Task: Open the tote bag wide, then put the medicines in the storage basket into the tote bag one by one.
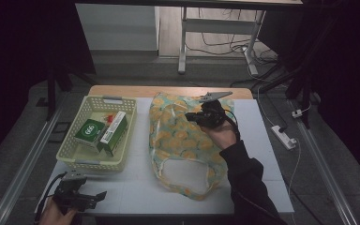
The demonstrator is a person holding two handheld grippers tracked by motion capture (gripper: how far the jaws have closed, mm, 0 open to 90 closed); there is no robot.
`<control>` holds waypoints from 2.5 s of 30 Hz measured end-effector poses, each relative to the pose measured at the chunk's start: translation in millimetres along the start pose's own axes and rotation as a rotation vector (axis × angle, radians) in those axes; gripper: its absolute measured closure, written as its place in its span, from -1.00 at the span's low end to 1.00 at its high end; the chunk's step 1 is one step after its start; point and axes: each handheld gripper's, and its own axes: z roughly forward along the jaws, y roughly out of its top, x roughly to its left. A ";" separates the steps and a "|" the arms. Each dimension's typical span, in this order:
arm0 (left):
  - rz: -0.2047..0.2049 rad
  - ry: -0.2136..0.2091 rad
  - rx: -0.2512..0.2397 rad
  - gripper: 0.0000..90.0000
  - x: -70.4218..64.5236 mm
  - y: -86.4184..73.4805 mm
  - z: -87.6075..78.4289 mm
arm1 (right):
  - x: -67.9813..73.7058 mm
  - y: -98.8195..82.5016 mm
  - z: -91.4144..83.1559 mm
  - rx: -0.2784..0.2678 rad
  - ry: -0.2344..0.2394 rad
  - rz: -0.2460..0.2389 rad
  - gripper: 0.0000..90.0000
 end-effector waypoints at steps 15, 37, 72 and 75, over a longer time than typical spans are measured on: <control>-0.009 -0.004 -0.010 -0.96 1.1 -0.5 -1.4 | 0.4 3.5 -2.0 0.018 -0.009 -0.006 1.00; -0.001 -0.052 -0.107 -0.97 9.5 5.6 -23.3 | 0.7 0.3 -2.9 0.006 0.005 -0.005 1.00; -0.033 0.197 -0.109 -1.00 69.2 84.3 -25.7 | -1.1 -0.8 -2.1 0.005 0.010 -0.002 1.00; -0.035 0.202 -0.092 -1.00 78.4 90.4 -21.6 | -1.0 -0.6 -2.6 0.006 0.011 -0.003 1.00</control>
